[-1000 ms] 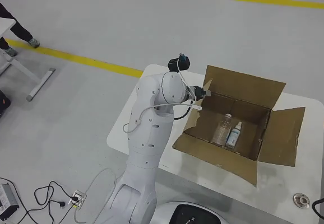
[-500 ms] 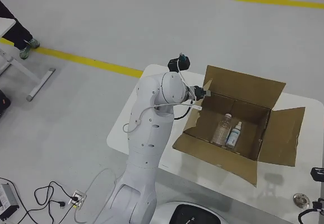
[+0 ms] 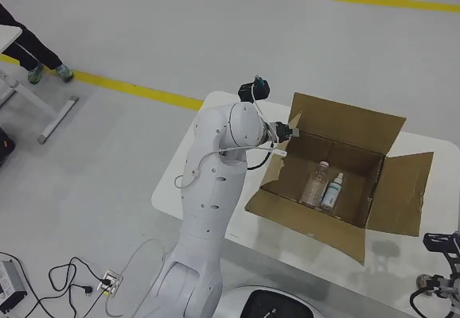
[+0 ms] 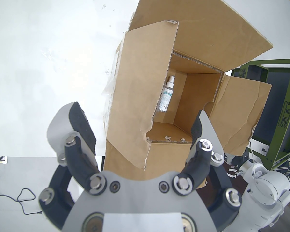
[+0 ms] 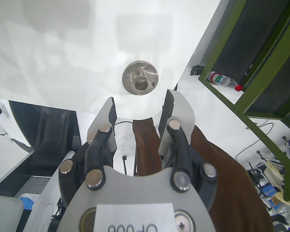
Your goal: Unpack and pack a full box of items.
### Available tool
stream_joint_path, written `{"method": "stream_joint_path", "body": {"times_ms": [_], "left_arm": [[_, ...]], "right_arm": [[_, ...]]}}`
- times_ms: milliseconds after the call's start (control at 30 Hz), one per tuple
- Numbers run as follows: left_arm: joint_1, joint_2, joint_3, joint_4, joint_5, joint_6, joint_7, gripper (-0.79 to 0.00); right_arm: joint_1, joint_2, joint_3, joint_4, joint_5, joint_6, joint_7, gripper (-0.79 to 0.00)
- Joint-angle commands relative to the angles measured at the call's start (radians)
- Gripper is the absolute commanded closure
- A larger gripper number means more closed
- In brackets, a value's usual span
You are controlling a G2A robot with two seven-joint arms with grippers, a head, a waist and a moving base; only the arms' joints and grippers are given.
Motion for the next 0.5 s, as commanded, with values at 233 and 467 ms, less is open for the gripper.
{"method": "stream_joint_path", "body": {"times_ms": [233, 467], "left_arm": [[0.0, 0.0, 0.0, 0.0, 0.0, 0.0, 0.0, -0.785], [0.0, 0.0, 0.0, 0.0, 0.0, 0.0, 0.0, -0.785]], "right_arm": [[0.005, 0.0, -0.016, 0.079, 0.001, 0.025, -0.046, -0.382], [0.016, 0.0, -0.018, 0.115, 0.002, 0.056, -0.078, -0.385]]}}
